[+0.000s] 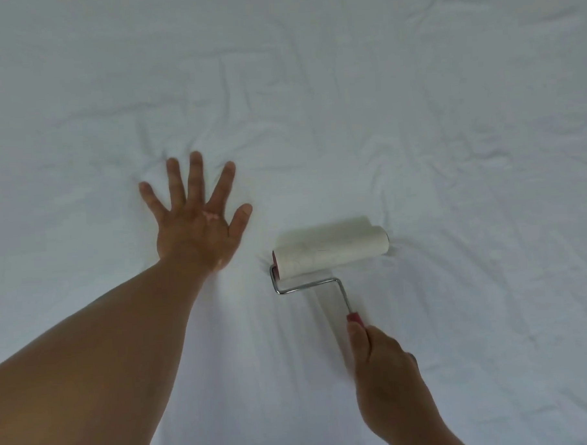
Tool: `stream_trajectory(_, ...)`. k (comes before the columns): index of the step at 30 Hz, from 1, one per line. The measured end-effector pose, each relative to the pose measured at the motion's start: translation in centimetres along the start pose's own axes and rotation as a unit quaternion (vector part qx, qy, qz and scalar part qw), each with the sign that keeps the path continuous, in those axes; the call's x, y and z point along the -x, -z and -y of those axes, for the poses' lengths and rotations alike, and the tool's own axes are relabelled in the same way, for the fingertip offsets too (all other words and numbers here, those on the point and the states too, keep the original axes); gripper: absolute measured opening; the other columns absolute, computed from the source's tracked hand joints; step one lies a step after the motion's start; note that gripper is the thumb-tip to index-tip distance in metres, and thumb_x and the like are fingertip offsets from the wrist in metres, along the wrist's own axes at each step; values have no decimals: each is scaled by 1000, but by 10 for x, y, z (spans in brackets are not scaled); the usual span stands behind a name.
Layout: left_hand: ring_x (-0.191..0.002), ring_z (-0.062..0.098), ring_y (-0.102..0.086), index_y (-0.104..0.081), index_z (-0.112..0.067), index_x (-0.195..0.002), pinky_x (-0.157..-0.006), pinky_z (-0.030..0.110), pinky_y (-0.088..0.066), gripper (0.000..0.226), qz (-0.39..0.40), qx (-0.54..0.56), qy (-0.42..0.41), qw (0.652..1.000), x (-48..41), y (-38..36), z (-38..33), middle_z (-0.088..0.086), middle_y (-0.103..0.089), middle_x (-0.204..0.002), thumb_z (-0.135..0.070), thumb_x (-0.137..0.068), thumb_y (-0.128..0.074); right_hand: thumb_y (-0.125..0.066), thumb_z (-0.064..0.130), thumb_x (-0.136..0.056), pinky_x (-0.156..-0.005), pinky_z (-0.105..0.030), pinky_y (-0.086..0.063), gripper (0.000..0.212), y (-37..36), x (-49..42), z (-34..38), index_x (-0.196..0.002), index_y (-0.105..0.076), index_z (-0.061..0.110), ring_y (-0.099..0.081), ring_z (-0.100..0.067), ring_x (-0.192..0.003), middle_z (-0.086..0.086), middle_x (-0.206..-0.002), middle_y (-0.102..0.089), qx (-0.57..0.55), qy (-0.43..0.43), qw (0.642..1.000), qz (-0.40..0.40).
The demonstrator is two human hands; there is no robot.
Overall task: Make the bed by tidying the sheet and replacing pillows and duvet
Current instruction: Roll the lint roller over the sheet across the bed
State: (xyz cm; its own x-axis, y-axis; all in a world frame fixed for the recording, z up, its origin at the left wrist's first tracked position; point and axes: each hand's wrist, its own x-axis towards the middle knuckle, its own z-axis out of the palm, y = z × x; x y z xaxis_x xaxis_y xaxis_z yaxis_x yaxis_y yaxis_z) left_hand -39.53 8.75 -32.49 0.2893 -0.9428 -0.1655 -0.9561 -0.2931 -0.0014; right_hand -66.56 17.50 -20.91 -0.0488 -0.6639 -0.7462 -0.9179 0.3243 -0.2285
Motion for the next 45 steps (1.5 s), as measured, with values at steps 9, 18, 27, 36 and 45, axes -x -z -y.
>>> stream_trajectory(9, -153, 35, 19, 13, -44, -157, -117, 69, 4, 72, -16, -5, 20, 1000, -32, -7, 3, 4, 14, -169, -73, -92, 7, -35, 8, -100, -84, -39, -53, 50, 72, -134, 141, -149, -32, 11, -63, -36, -97, -14, -117, -55, 20, 125, 988, -92)
stream_trajectory(18, -155, 35, 1, -11, -38, -160, -118, 68, -2, 72, -40, 20, 15, 999, -37, -22, 6, 7, -9, -169, -70, -95, -11, -33, 31, -104, -89, -35, -50, 50, 70, -117, 96, -153, -30, 43, -61, -22, -105, 4, -108, -61, 3, 241, 953, -181)
stream_trajectory(27, -155, 36, -3, -8, -38, -159, -118, 69, -5, 71, -39, 13, 17, 999, -39, -26, 8, 8, -13, -168, -69, -96, -15, -40, 11, -87, -74, -31, -44, 26, 127, -208, 233, -103, -57, 24, -64, -37, -100, -7, -100, -61, 22, 229, 953, -198)
stream_trajectory(36, -155, 37, -10, -21, -36, -158, -116, 71, -9, 71, -22, 44, 8, 999, -41, -24, 9, 9, -19, -167, -70, -95, -16, -36, 23, -101, -74, -36, -44, 38, 113, -172, 181, -137, -43, 35, -62, -36, -104, -7, -109, -67, 84, 228, 955, -173)
stream_trajectory(45, -156, 34, -6, -11, -40, -158, -118, 69, -7, 71, 10, 28, 24, 999, -45, -24, 11, 5, -16, -168, -72, -95, -13, -51, 12, -91, -76, -33, -41, 32, 177, -267, 331, -123, -49, 9, -52, -26, -97, -6, -97, -44, 123, 244, 943, -192)
